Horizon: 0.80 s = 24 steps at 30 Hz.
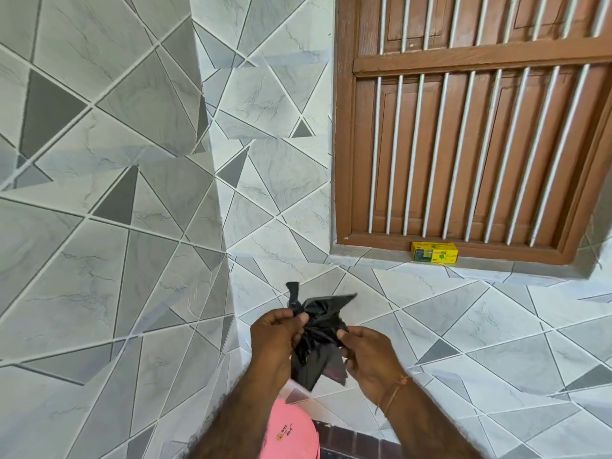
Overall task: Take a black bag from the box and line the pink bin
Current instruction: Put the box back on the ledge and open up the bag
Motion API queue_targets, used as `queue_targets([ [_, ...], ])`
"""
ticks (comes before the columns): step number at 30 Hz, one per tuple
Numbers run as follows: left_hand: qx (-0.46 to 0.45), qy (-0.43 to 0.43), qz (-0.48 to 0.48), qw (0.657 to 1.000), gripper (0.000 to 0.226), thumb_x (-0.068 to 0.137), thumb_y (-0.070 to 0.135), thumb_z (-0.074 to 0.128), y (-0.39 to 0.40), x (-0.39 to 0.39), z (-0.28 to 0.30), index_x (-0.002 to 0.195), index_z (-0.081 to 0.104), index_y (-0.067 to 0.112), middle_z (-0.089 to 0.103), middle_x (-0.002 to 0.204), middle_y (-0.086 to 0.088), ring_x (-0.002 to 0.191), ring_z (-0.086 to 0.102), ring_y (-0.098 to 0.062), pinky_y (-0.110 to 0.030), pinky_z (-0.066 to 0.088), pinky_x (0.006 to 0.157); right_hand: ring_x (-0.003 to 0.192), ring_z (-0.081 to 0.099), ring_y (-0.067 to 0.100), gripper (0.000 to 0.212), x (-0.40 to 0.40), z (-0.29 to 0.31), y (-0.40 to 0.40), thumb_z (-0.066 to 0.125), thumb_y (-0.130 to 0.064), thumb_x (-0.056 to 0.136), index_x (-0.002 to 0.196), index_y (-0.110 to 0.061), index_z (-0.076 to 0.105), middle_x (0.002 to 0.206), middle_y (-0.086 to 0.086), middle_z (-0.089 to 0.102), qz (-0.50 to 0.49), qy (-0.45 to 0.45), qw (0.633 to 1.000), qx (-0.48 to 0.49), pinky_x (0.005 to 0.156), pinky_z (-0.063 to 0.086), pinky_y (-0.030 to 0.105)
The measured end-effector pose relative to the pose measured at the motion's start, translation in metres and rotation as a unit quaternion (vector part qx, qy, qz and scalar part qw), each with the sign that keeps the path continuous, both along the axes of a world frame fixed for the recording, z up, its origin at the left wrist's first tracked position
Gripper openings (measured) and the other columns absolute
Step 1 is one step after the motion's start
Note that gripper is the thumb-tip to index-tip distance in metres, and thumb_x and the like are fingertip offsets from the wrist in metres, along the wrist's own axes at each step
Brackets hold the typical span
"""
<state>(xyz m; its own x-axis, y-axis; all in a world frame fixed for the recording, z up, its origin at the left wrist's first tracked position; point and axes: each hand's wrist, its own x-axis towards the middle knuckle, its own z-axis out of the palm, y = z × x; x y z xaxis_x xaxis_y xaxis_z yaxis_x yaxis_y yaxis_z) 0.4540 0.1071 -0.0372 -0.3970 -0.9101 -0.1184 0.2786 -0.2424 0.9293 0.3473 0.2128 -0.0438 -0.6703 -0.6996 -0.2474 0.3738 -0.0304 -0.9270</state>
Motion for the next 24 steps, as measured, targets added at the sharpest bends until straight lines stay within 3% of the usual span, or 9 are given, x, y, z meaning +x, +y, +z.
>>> queue_targets([
  [6,0.018,0.033,0.084,0.996,0.016,0.083,-0.011,0.064,-0.027,0.022,0.008,0.084,0.065,0.004,0.060,0.064,-0.005,0.057,0.049,-0.014,-0.021,0.041,0.054,0.048,0.049,0.017,0.009,-0.051,-0.047,0.024,0.064,-0.003,0.082,0.077,0.000,0.070,0.053,0.006,0.059,-0.122,0.045,0.986,0.105,0.044,0.040,0.022],
  [8,-0.002,0.018,0.093,0.995,0.016,0.085,-0.011,0.061,-0.030,0.025,0.009,0.093,0.068,0.000,0.060,0.071,-0.009,0.061,0.049,-0.016,-0.023,0.040,0.058,0.060,0.054,0.026,0.028,-0.059,-0.062,0.031,0.069,-0.019,0.066,0.085,0.001,0.070,0.063,0.008,0.063,-0.117,0.177,0.951,0.225,0.057,0.048,0.034],
  [10,-0.033,-0.004,0.087,0.996,0.017,0.087,-0.009,0.060,-0.027,0.023,0.010,0.098,0.069,-0.001,0.063,0.079,-0.013,0.070,0.053,-0.020,-0.025,0.043,0.064,0.088,0.063,0.034,0.050,-0.055,-0.063,0.032,0.075,-0.023,0.061,0.108,-0.010,0.066,0.093,0.013,0.068,-0.118,0.336,0.888,0.291,0.083,0.053,0.043],
  [12,-0.069,-0.031,0.072,0.995,0.014,0.088,-0.004,0.061,-0.018,0.018,0.010,0.095,0.070,0.002,0.066,0.084,-0.013,0.077,0.057,-0.022,-0.028,0.045,0.068,0.113,0.055,0.030,0.064,-0.036,-0.044,0.030,0.078,-0.022,0.066,0.127,-0.014,0.058,0.118,0.009,0.062,-0.130,0.510,0.821,0.223,0.101,0.043,0.041],
  [14,-0.086,-0.047,0.046,0.994,0.010,0.090,0.000,0.061,-0.008,0.014,0.013,0.095,0.069,0.002,0.067,0.086,-0.014,0.079,0.060,-0.024,-0.028,0.050,0.068,0.120,0.045,0.014,0.071,-0.013,-0.017,0.022,0.074,-0.032,0.071,0.136,-0.019,0.049,0.127,-0.007,0.052,-0.062,0.616,0.776,0.123,0.105,0.036,0.032],
  [17,-0.091,-0.029,-0.004,0.995,0.011,0.089,0.002,0.063,0.006,0.009,0.019,0.098,0.066,-0.002,0.065,0.086,-0.017,0.078,0.064,-0.024,-0.024,0.056,0.065,0.110,0.045,0.003,0.060,0.013,0.004,0.005,0.069,-0.036,0.080,0.136,-0.028,0.047,0.119,-0.019,0.049,0.065,0.601,0.792,0.089,0.101,0.038,0.025],
  [20,-0.130,-0.045,0.010,0.990,0.010,0.080,-0.001,0.072,0.011,0.011,0.023,0.086,0.065,0.002,0.058,0.078,-0.017,0.071,0.058,-0.024,-0.028,0.051,0.060,0.076,0.060,0.006,0.019,0.018,0.003,-0.003,0.065,-0.013,0.085,0.098,-0.028,0.065,0.081,-0.012,0.065,0.037,0.521,0.850,0.070,0.078,0.051,0.028],
  [22,-0.153,-0.047,0.008,0.987,0.019,0.074,-0.006,0.076,0.012,0.016,0.026,0.081,0.061,0.004,0.052,0.071,-0.013,0.063,0.053,-0.020,-0.024,0.050,0.054,0.066,0.060,0.005,0.027,0.014,0.001,-0.003,0.065,-0.005,0.085,0.076,-0.030,0.063,0.069,-0.009,0.065,0.009,0.476,0.877,0.060,0.070,0.049,0.021],
  [24,-0.181,-0.050,-0.024,0.982,0.028,0.069,-0.009,0.078,0.008,0.024,0.026,0.079,0.057,0.006,0.051,0.066,-0.010,0.060,0.052,-0.018,-0.026,0.050,0.056,0.064,0.060,0.008,0.027,0.005,0.002,0.000,0.066,-0.003,0.084,0.071,-0.027,0.064,0.069,-0.006,0.067,-0.020,0.446,0.892,0.062,0.065,0.047,0.016],
])
